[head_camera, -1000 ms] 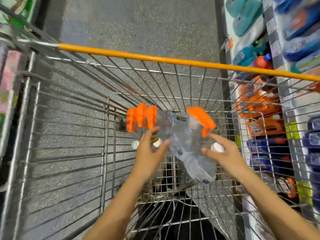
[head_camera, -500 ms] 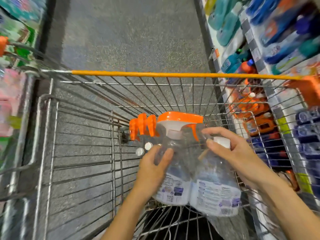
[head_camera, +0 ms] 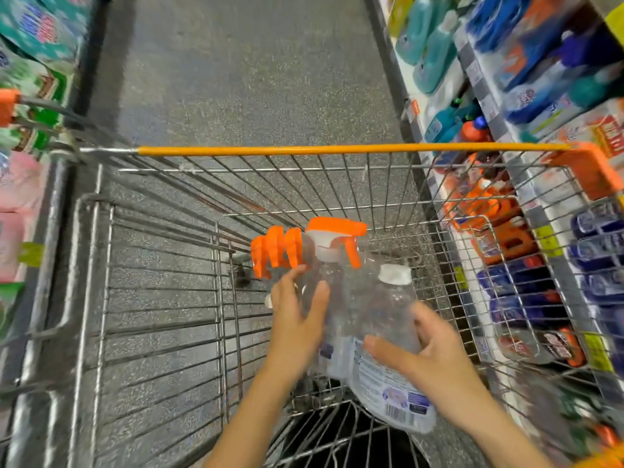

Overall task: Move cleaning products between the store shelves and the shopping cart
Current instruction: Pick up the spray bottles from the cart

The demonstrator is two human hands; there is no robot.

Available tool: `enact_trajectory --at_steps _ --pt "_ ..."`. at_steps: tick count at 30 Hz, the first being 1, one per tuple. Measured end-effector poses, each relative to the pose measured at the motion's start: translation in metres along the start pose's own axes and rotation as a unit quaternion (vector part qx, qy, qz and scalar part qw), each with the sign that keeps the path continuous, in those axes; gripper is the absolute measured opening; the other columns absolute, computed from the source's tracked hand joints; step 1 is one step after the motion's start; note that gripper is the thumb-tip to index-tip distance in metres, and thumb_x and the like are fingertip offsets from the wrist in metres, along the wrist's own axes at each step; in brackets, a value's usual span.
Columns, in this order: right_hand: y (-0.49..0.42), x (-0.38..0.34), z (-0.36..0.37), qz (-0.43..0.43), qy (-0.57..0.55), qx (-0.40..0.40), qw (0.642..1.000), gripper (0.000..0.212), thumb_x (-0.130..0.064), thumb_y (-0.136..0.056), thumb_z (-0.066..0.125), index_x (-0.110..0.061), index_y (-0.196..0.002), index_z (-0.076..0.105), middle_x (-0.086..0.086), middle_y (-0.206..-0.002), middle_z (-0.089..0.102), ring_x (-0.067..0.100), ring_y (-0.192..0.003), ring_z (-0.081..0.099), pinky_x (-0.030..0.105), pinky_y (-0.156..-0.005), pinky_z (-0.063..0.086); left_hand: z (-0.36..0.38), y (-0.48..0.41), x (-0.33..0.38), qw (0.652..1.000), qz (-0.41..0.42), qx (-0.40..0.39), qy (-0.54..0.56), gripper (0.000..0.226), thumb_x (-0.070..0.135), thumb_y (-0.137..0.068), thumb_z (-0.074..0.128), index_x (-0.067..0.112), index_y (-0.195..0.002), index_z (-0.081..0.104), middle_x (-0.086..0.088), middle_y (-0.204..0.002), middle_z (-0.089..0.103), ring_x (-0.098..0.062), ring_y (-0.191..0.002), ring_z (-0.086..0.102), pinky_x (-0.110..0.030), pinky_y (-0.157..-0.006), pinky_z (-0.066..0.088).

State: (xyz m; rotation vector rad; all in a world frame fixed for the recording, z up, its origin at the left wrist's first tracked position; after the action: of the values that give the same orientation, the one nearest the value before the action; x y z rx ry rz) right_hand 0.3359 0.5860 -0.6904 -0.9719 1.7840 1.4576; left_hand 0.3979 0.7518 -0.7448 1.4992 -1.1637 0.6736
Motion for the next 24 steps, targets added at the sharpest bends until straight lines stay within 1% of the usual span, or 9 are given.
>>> enact_trajectory --at_steps 3,6,11,15,17,19,20,22,24 --pt "0.007 -0.004 0.002 -0.008 0.142 0.118 0.983 0.035 -0.052 -0.071 0.076 -0.032 -0.093 0.058 -0.006 -0.077 0.072 0.018 -0.073 0.068 0.040 -0.072 0.055 0.022 0.026 0.021 0.999 -0.015 -0.030 0.039 0.086 0.078 -0.060 0.061 0.035 -0.131 0.036 0.011 -0.133 0.038 0.001 -0.120 0.044 -0.017 -0.104 0.038" --pt "0.011 -0.020 0.010 -0.047 0.263 0.151 0.952 0.024 -0.044 -0.083 0.068 -0.037 -0.093 0.046 -0.008 -0.065 0.067 0.015 -0.064 0.065 0.035 -0.064 0.054 0.050 0.053 0.034 0.989 -0.031 -0.107 0.095 0.110 0.075 -0.047 0.077 0.034 -0.139 0.033 0.005 -0.136 0.044 -0.005 -0.123 0.050 -0.026 -0.102 0.045" --pt "0.015 -0.041 0.033 -0.133 0.396 0.111 0.902 0.067 -0.045 -0.078 0.060 -0.043 -0.141 0.037 -0.014 -0.113 0.069 0.010 -0.099 0.066 0.025 -0.082 0.051 0.033 0.039 0.037 0.952 -0.094 -0.072 0.282 0.057 0.028 -0.058 0.091 0.018 -0.105 0.062 -0.003 -0.092 0.074 -0.011 -0.079 0.070 -0.020 -0.064 0.053" --pt "0.026 -0.045 0.042 -0.156 0.267 -0.020 0.951 0.073 -0.071 -0.065 0.047 -0.056 -0.136 0.041 -0.050 -0.126 0.036 -0.014 -0.118 0.037 0.008 -0.094 0.028 0.005 0.026 0.020 0.899 -0.126 -0.068 0.414 0.030 0.015 -0.064 0.080 0.011 -0.092 0.070 -0.011 -0.082 0.072 -0.021 -0.068 0.068 -0.028 -0.057 0.056" --pt "0.016 -0.041 0.018 -0.159 0.200 0.024 0.967 0.053 -0.070 -0.071 0.049 -0.058 -0.123 0.052 -0.044 -0.118 0.040 -0.008 -0.113 0.041 0.014 -0.095 0.031 -0.007 0.017 0.024 0.896 -0.108 -0.115 0.415 0.062 0.023 -0.051 0.087 0.004 -0.106 0.066 -0.012 -0.090 0.074 -0.020 -0.074 0.071 -0.027 -0.063 0.058" --pt "-0.003 -0.035 -0.011 -0.175 0.212 0.117 0.954 0.051 -0.069 -0.077 0.050 -0.048 -0.124 0.053 -0.035 -0.119 0.045 -0.001 -0.113 0.043 0.018 -0.098 0.034 -0.018 0.012 0.020 0.922 -0.107 -0.176 0.328 0.080 0.016 -0.015 0.090 -0.008 -0.087 0.065 -0.004 -0.068 0.073 -0.006 -0.059 0.069 -0.015 -0.053 0.052" --pt "-0.012 -0.034 -0.021 -0.159 0.210 0.121 0.957 0.060 -0.072 -0.078 0.049 -0.042 -0.129 0.049 -0.027 -0.128 0.044 0.000 -0.118 0.041 0.019 -0.100 0.034 -0.022 0.014 0.019 0.905 -0.109 -0.232 0.338 0.075 0.011 -0.011 0.089 -0.008 -0.080 0.065 -0.003 -0.063 0.072 -0.002 -0.057 0.068 -0.011 -0.052 0.050" --pt "-0.030 -0.024 -0.025 -0.054 0.136 0.023 0.989 0.068 -0.075 -0.080 0.053 -0.037 -0.136 0.044 -0.018 -0.136 0.049 -0.001 -0.119 0.049 0.021 -0.096 0.041 -0.022 0.004 0.031 0.888 -0.074 -0.270 0.365 0.058 0.004 -0.062 0.076 -0.009 -0.116 0.058 -0.013 -0.104 0.073 -0.011 -0.097 0.070 -0.017 -0.080 0.053" --pt "-0.028 -0.017 -0.014 0.036 -0.021 -0.105 0.994 0.052 -0.058 -0.080 0.054 -0.032 -0.125 0.056 -0.014 -0.117 0.069 0.000 -0.101 0.066 0.020 -0.080 0.052 -0.022 0.008 0.044 0.836 0.019 -0.332 0.437 0.049 -0.009 -0.090 0.033 -0.006 -0.137 0.044 -0.019 -0.135 0.055 -0.022 -0.128 0.051 -0.025 -0.104 0.041"
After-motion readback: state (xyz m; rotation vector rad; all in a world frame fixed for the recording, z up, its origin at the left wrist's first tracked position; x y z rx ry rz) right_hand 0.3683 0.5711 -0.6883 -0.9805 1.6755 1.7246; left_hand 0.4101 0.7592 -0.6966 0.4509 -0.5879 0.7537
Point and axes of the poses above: each hand's wrist, its own y-axis away from the middle knuckle, its own z-axis out of the palm, x = y × z, the point moved 6 cm from there along -y, towards the middle knuckle
